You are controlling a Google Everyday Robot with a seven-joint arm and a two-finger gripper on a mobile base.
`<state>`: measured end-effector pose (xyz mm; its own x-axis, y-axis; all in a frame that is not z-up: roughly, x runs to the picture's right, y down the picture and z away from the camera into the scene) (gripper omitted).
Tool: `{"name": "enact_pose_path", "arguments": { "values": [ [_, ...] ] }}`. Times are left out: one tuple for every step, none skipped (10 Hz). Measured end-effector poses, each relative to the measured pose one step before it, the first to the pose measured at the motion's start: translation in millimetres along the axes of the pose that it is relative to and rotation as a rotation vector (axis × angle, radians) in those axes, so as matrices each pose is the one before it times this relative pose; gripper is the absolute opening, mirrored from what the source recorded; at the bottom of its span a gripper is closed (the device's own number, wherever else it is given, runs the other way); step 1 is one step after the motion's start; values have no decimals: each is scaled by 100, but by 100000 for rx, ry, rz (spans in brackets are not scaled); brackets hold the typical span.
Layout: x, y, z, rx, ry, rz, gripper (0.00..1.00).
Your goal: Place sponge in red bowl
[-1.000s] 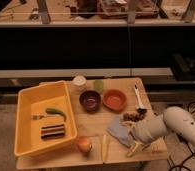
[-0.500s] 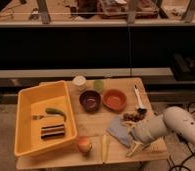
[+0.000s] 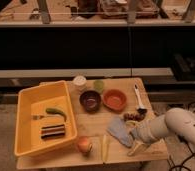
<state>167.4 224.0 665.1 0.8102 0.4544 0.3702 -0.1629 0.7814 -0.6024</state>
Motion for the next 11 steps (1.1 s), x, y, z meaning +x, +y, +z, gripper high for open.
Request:
{"name": "enact_pose_path", "arguments": {
  "values": [
    [1275,-266,-1566,3912,3653,4919,80],
    [1310,-345,-1324,3035,2890,3922,80],
    [2243,-700,-1984,4868,5429,5739,80],
    [941,-454,-803,2226,2763,2567,80],
    [188,-106,-144,440,514,500,80],
    [-93,-29,38,-69,-16,-202,80],
    [-28,-12,16,-30,-25,-44,80],
    [28,0,-6,5,52,31,80],
    [82,12,70,-354,552,204,80],
    [-105,-145,405,-1344,768,536,80],
    [154,-187,964,-1561,1205,1333,80]
  ]
}}
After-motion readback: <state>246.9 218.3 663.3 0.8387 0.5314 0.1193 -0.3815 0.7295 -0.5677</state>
